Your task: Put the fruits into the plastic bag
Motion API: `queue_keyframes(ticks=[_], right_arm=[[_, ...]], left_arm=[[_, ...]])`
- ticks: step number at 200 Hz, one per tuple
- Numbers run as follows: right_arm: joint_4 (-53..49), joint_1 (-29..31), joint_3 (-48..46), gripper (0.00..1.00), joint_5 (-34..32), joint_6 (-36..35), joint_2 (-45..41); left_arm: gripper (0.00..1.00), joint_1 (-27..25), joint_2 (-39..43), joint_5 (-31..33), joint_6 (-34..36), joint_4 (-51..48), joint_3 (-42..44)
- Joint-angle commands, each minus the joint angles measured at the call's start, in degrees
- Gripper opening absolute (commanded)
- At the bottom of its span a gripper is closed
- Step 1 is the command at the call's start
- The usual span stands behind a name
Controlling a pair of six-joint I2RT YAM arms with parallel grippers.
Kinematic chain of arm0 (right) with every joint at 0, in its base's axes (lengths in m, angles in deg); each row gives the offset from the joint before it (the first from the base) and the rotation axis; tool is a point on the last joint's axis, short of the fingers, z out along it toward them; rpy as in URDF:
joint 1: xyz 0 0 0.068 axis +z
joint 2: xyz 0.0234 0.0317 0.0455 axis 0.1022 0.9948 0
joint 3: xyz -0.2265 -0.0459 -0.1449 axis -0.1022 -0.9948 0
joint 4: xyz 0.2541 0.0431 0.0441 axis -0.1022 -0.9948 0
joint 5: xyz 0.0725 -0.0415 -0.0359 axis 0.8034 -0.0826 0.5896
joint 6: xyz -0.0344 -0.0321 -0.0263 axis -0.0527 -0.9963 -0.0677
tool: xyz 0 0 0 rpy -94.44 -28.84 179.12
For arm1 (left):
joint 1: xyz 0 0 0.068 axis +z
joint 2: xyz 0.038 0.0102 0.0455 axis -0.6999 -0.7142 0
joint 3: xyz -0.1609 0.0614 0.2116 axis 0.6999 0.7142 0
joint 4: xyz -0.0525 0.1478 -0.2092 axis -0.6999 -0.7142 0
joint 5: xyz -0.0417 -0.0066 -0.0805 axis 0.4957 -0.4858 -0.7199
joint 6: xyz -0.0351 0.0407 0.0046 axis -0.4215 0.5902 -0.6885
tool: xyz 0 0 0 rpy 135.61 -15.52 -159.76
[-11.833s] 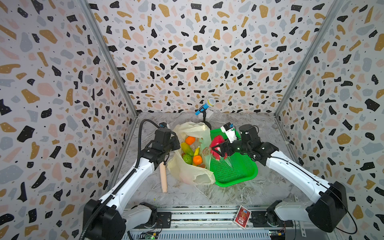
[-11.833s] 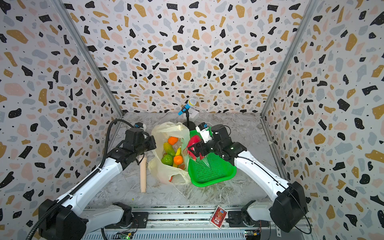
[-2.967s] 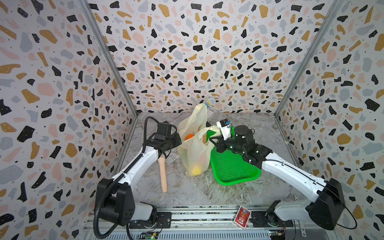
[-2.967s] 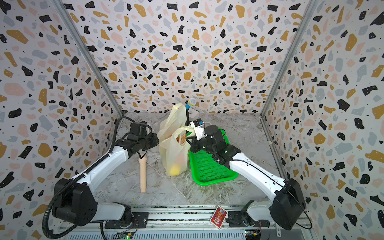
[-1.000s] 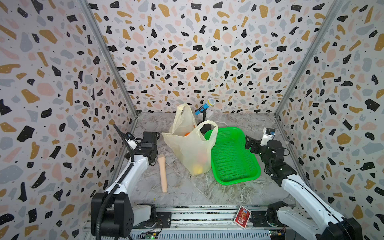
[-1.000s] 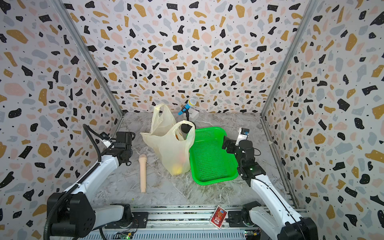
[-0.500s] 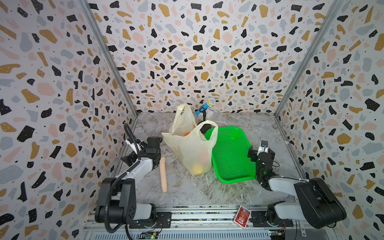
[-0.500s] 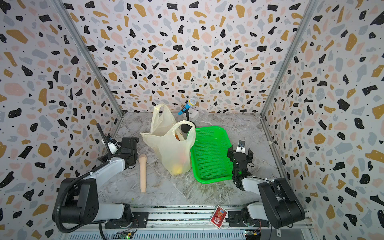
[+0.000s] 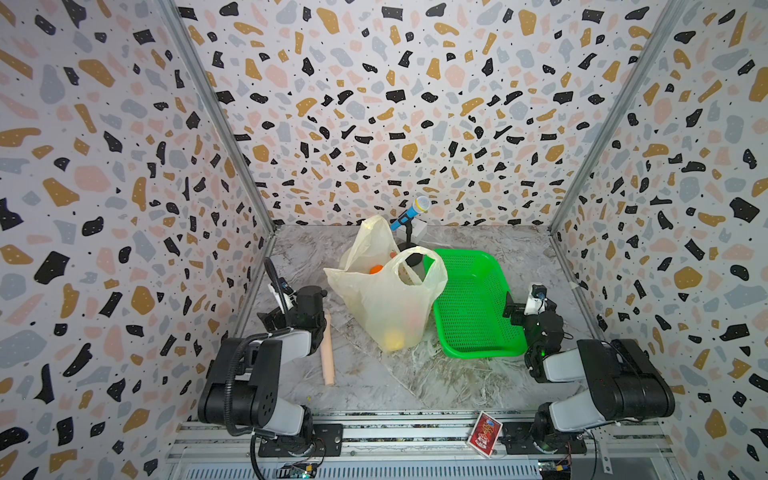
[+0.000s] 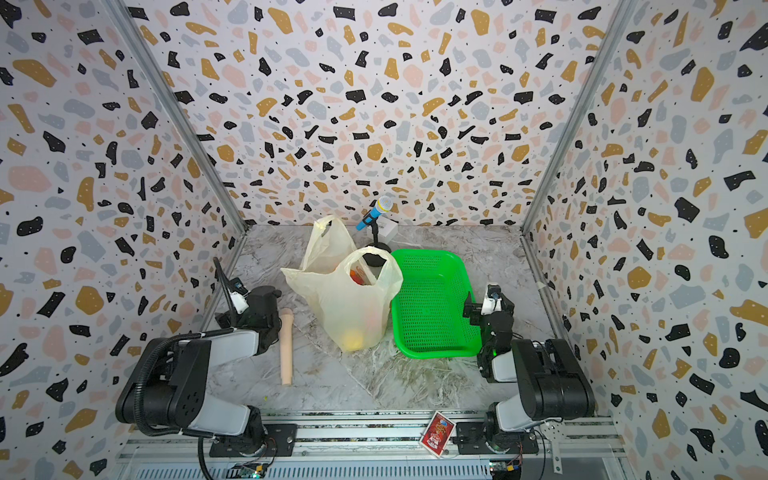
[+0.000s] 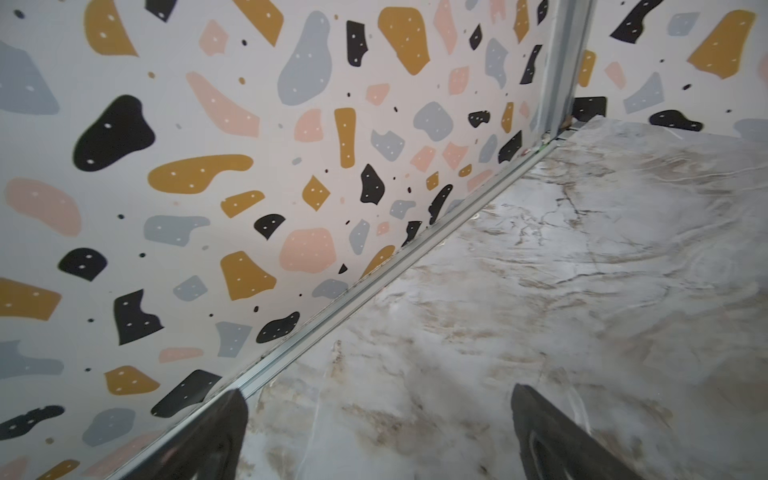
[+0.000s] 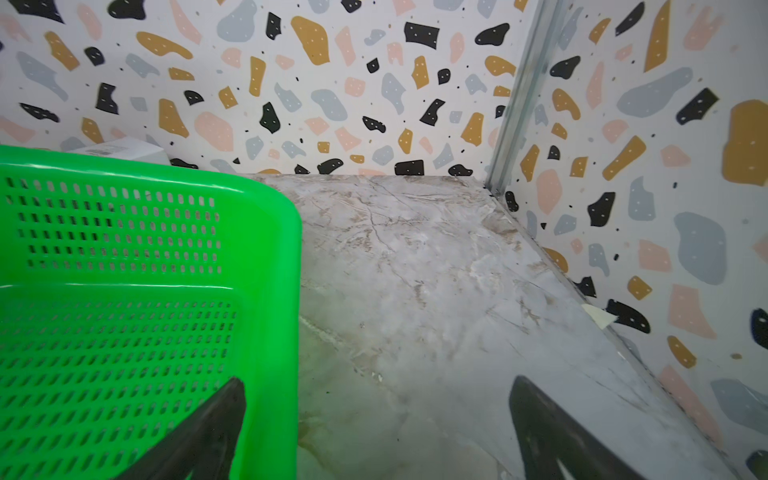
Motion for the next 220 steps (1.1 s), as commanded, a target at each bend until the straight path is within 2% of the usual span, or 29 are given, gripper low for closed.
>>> queue_keyframes(ticks=[1, 41, 52, 61, 80, 141, 166, 220], right_arm=[[0.78, 0.18, -0.09, 0.99, 2.23, 0.60, -0.21], [0.73, 0.14, 0.02, 0.99, 2.22, 0.53, -0.21], [0.79, 0.22, 0.02, 0.99, 2.24, 0.52, -0.15], [0.80, 0.23, -0.02, 0.99, 2.22, 0.55, -0.16], [0.64, 0.22, -0.02, 0.99, 2.25, 0.47, -0.18], [0.51, 1.10, 0.17, 0.99, 0.99, -0.09, -0.05], [0.25, 1.26, 0.33, 0.99, 0.88, -0.06, -0.09], [0.00, 1.24, 0.39, 0.99, 0.87, -0.14, -0.07]], left_arm=[[1.00, -0.83, 1.98, -4.99, 5.27, 10.82, 2.45], [0.99, -3.25, 4.82, -12.04, 13.41, 21.35, 8.57], [0.99, -4.01, 2.05, -16.95, 17.92, 36.03, 14.55], [1.00, -5.37, 0.06, -13.47, 19.42, 43.65, 16.25], [0.99, -5.35, 2.47, -13.74, 17.53, 34.71, 14.00], [0.99, -4.78, 0.28, -11.75, 16.80, 33.44, 11.74], [0.99, -0.04, -0.04, -19.36, 13.42, 25.56, 8.00], [1.00, 0.34, 0.25, -23.34, 14.80, 26.94, 8.91]])
